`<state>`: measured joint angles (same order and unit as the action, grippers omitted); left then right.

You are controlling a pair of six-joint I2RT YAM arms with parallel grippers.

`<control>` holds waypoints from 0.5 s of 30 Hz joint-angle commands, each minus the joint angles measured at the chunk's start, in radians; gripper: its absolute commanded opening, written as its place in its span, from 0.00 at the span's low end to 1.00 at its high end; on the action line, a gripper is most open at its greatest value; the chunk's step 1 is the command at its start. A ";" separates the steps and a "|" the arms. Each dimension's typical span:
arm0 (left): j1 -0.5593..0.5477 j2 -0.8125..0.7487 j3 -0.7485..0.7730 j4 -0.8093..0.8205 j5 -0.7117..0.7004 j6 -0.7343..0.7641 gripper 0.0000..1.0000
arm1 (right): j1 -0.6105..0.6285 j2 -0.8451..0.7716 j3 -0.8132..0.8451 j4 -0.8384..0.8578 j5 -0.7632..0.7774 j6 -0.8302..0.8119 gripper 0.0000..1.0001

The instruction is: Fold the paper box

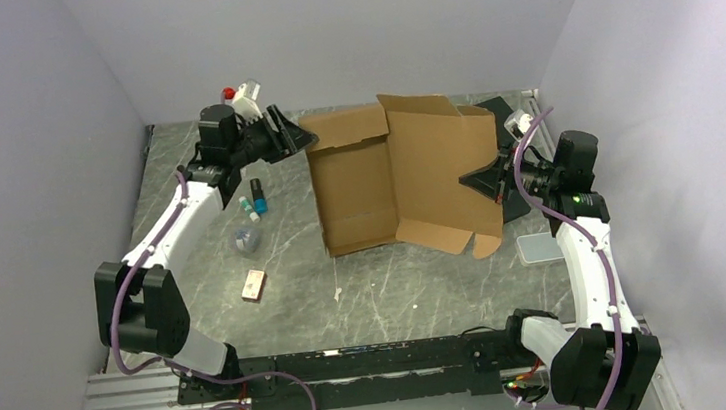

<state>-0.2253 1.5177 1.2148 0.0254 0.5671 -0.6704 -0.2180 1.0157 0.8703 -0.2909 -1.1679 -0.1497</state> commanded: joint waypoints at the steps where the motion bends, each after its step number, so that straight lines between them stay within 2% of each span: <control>1: -0.036 -0.020 0.070 -0.110 -0.093 0.103 0.58 | 0.011 0.005 0.033 -0.013 -0.002 -0.034 0.00; 5: -0.056 -0.021 0.081 -0.143 -0.139 0.135 0.55 | 0.012 0.005 0.035 -0.013 -0.002 -0.036 0.00; 15: -0.072 -0.001 0.111 -0.169 -0.191 0.179 0.38 | 0.014 0.005 0.034 -0.014 -0.007 -0.036 0.00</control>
<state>-0.2806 1.5177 1.2720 -0.1184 0.4057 -0.5339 -0.2142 1.0157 0.8703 -0.2909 -1.1679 -0.1497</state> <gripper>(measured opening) 0.404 0.019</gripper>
